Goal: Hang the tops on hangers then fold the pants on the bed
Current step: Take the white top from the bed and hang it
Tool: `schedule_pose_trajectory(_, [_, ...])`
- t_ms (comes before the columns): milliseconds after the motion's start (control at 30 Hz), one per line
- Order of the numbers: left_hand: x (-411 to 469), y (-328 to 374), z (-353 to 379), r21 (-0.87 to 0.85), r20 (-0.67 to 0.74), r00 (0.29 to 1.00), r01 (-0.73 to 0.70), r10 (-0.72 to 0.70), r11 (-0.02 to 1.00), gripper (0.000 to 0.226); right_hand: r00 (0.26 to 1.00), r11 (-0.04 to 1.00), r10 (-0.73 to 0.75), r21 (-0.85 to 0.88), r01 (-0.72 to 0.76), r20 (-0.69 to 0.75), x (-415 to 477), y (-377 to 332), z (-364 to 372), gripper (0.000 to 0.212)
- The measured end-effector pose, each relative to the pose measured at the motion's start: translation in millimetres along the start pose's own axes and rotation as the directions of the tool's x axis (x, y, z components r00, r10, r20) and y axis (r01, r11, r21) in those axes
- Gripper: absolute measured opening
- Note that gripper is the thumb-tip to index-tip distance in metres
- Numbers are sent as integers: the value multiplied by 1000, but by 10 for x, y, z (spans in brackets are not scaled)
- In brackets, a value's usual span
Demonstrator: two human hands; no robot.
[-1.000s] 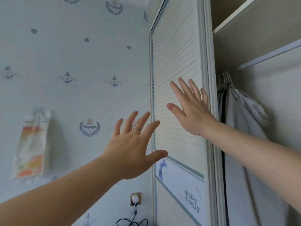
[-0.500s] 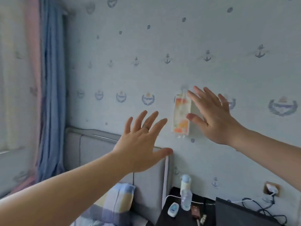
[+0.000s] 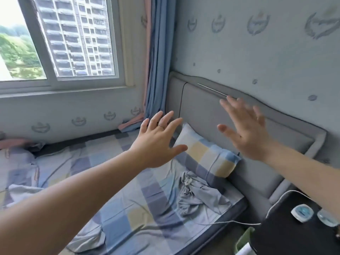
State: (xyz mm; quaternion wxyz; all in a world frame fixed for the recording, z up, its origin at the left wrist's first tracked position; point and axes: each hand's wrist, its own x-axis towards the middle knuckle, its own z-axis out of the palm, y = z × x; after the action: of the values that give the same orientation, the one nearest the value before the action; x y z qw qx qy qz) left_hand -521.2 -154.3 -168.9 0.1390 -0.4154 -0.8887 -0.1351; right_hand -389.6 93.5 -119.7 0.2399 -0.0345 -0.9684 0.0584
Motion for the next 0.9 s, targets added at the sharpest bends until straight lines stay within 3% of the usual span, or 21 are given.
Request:
schedule_pose_trajectory(167, [147,-615,907,-76,172,963,221,-206,972,83,977,997,6,74,-23,215,330,292,1145,79])
schedule_pose_trajectory(300, [4,-926,1623,-117,305,870,438,-388,891,79,914,989,-36,145,-25,404,499,403,1947,80])
schedule_pose_trajectory(500, [-705,-1353,2457,-100,447,657,712,-608,695,74,761,968,-110,241,-63,639,497,211,3115,82])
schedule_pose_trajectory(633, [-1338,-1678,2934,-36,504,462,855,-729,517,71,651,950,-148,291,-117,745,390,-234,3928,73])
schedule_pose_trajectory(733, [-1881,-1875,3337,3,564,306,928,-767,373,69,573,938,-186,318,-139,798,249,-682,4609,82])
schedule_pose_trajectory(900, [-2824,-2293,4155,58,605,96,985,-791,163,65,441,921,-277,367,-132,854,-207,-1395,5957,65])
